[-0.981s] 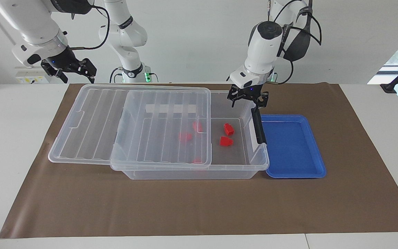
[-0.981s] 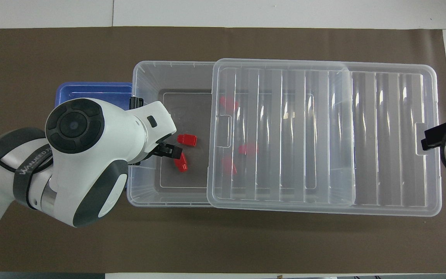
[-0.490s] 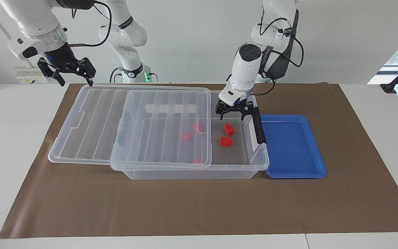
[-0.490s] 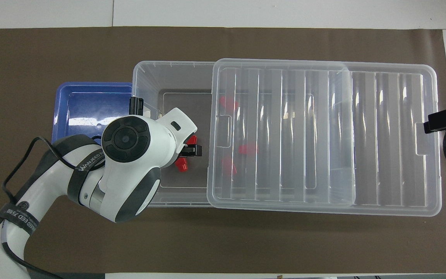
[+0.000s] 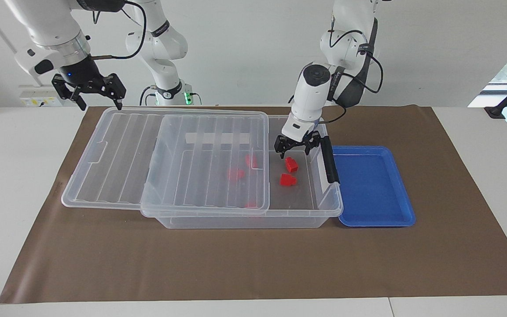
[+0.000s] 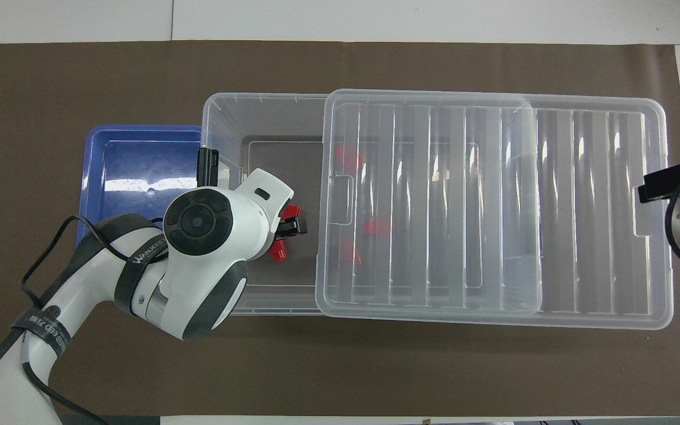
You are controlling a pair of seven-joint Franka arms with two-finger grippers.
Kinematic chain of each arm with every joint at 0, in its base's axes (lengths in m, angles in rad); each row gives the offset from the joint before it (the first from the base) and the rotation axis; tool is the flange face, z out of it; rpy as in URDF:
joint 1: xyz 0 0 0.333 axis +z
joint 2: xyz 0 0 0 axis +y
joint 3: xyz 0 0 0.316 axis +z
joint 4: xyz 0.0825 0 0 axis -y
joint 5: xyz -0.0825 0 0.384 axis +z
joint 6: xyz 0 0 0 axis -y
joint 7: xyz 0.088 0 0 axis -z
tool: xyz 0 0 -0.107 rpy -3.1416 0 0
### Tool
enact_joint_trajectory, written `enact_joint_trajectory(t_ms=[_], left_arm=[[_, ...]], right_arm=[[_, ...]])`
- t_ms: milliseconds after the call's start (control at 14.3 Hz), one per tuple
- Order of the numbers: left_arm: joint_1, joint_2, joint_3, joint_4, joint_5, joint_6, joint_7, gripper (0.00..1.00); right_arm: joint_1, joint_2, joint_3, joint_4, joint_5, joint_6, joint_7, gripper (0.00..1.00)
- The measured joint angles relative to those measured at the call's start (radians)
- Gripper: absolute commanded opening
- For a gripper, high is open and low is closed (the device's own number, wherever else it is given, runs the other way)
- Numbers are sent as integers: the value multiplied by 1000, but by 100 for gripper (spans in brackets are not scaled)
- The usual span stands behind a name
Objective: Place red block in blue tray from box
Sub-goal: 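Grasp a red block inside the box with the left gripper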
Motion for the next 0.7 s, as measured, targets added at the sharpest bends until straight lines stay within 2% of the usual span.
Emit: enact_joint_trajectory(t_ms=[350, 701], left_arm=[[-4, 11, 0, -50, 0, 65, -67, 100], [-25, 76, -2, -66, 0, 129, -71, 98]], right_arm=[[0, 1, 12, 0, 0, 0, 0, 100], [0, 1, 12, 0, 0, 0, 0, 100]])
